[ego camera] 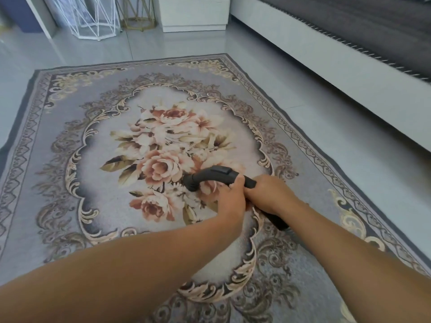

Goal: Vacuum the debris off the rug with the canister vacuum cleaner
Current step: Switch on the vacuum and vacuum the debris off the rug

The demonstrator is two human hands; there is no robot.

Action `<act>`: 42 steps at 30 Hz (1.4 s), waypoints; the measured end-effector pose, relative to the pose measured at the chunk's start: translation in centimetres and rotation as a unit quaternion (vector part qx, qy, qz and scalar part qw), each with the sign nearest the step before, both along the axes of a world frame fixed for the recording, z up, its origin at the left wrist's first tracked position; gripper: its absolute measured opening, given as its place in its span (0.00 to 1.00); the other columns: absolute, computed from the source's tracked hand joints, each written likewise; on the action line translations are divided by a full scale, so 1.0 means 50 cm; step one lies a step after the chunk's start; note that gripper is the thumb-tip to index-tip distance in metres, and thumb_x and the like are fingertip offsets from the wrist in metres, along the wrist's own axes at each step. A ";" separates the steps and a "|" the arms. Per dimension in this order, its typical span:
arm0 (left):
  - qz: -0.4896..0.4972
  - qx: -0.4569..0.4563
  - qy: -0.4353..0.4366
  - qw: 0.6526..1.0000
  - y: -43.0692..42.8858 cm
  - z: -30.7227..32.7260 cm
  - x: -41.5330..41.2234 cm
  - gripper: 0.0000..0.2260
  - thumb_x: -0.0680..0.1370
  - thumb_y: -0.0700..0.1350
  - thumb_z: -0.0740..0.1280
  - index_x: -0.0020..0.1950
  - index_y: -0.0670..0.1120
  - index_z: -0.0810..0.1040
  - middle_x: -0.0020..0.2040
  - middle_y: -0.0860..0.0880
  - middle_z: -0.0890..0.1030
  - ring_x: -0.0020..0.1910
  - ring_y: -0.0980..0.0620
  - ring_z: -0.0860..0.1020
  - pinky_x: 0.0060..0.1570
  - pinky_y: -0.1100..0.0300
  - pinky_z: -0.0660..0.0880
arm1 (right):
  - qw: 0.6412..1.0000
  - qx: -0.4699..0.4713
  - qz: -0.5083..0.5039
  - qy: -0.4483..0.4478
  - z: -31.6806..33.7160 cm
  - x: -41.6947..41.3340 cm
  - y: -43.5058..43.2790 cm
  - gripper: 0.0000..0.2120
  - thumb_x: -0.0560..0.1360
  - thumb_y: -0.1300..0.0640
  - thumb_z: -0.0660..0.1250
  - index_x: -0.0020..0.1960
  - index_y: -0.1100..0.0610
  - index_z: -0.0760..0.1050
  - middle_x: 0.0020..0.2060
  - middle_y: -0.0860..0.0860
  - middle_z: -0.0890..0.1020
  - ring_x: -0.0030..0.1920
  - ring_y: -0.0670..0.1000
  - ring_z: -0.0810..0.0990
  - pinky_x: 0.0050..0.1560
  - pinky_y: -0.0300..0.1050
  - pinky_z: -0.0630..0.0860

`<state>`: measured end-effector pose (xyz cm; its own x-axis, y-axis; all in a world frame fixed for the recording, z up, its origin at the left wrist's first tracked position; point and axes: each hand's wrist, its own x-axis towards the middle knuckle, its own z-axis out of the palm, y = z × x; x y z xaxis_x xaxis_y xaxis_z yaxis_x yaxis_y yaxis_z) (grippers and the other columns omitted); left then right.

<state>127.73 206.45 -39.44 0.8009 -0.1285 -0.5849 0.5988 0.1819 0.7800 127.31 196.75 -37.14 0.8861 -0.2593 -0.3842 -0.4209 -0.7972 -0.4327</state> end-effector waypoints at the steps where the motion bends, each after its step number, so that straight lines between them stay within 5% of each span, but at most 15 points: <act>1: 0.016 -0.006 -0.002 1.000 0.006 0.011 0.015 0.04 0.82 0.48 0.61 0.55 0.50 0.72 0.42 0.46 0.77 0.36 0.51 0.75 0.37 0.58 0.74 | 1.000 -0.007 -0.007 -0.008 -0.001 0.015 0.008 0.23 0.74 0.37 0.60 0.38 0.57 0.78 0.28 0.52 0.81 0.28 0.53 0.79 0.29 0.43 0.73; 4: 0.005 0.014 0.009 1.000 0.027 0.002 0.081 0.09 0.80 0.51 0.64 0.57 0.47 0.74 0.51 0.42 0.80 0.40 0.47 0.77 0.43 0.50 0.77 | 0.999 -0.006 -0.017 -0.028 -0.010 0.073 0.033 0.24 0.73 0.36 0.60 0.38 0.56 0.78 0.29 0.52 0.81 0.30 0.53 0.81 0.31 0.42 0.73; 11: 0.021 0.023 -0.024 0.999 0.062 -0.034 0.242 0.16 0.79 0.50 0.66 0.61 0.40 0.77 0.46 0.45 0.82 0.40 0.49 0.78 0.47 0.52 0.77 | 0.996 -0.024 -0.020 -0.089 -0.043 0.214 0.072 0.25 0.72 0.33 0.58 0.44 0.55 0.77 0.41 0.53 0.81 0.40 0.58 0.80 0.35 0.44 0.70; 15: 0.031 0.017 -0.056 0.998 0.023 -0.051 0.254 0.12 0.80 0.50 0.65 0.55 0.43 0.79 0.44 0.46 0.81 0.34 0.52 0.77 0.35 0.58 0.76 | 0.996 -0.003 -0.029 -0.082 -0.043 0.232 0.036 0.21 0.74 0.36 0.60 0.35 0.53 0.71 0.33 0.50 0.77 0.32 0.52 0.77 0.29 0.42 0.66; 19: 0.008 -0.016 -0.025 1.000 -0.010 -0.075 0.181 0.14 0.77 0.53 0.67 0.56 0.45 0.78 0.46 0.43 0.82 0.34 0.46 0.77 0.32 0.55 0.74 | 0.997 -0.004 -0.047 -0.062 -0.059 0.163 0.003 0.21 0.74 0.36 0.59 0.37 0.53 0.71 0.33 0.51 0.78 0.33 0.54 0.78 0.30 0.42 0.67; 22: -0.004 -0.011 -0.015 1.000 -0.022 -0.078 0.100 0.13 0.76 0.53 0.69 0.58 0.51 0.77 0.54 0.48 0.81 0.47 0.51 0.80 0.43 0.56 0.80 | 0.996 0.022 -0.082 -0.028 -0.069 0.072 -0.012 0.22 0.75 0.36 0.59 0.39 0.55 0.76 0.30 0.51 0.80 0.30 0.53 0.80 0.29 0.41 0.69; 25: -0.045 -0.044 0.012 0.998 -0.026 -0.042 0.018 0.09 0.80 0.45 0.65 0.60 0.47 0.75 0.47 0.52 0.82 0.42 0.55 0.80 0.38 0.62 0.78 | 0.990 0.046 -0.130 -0.001 -0.066 -0.016 -0.008 0.22 0.73 0.34 0.60 0.40 0.52 0.77 0.32 0.52 0.81 0.33 0.55 0.81 0.34 0.45 0.77; 30: -0.107 -0.001 0.077 0.991 0.008 0.020 -0.092 0.09 0.80 0.46 0.65 0.59 0.46 0.75 0.53 0.43 0.79 0.47 0.47 0.78 0.44 0.55 0.76 | 0.980 0.081 -0.177 0.048 -0.007 -0.145 0.026 0.20 0.75 0.38 0.62 0.38 0.54 0.77 0.33 0.52 0.81 0.32 0.54 0.80 0.32 0.44 0.74; 42: -0.101 0.106 0.195 0.970 0.165 0.155 -0.350 0.06 0.81 0.45 0.64 0.48 0.44 0.77 0.41 0.44 0.79 0.36 0.49 0.75 0.36 0.57 0.71 | 0.967 0.107 -0.112 0.204 0.107 -0.391 0.168 0.25 0.74 0.33 0.59 0.45 0.55 0.77 0.36 0.53 0.82 0.36 0.55 0.83 0.40 0.48 0.82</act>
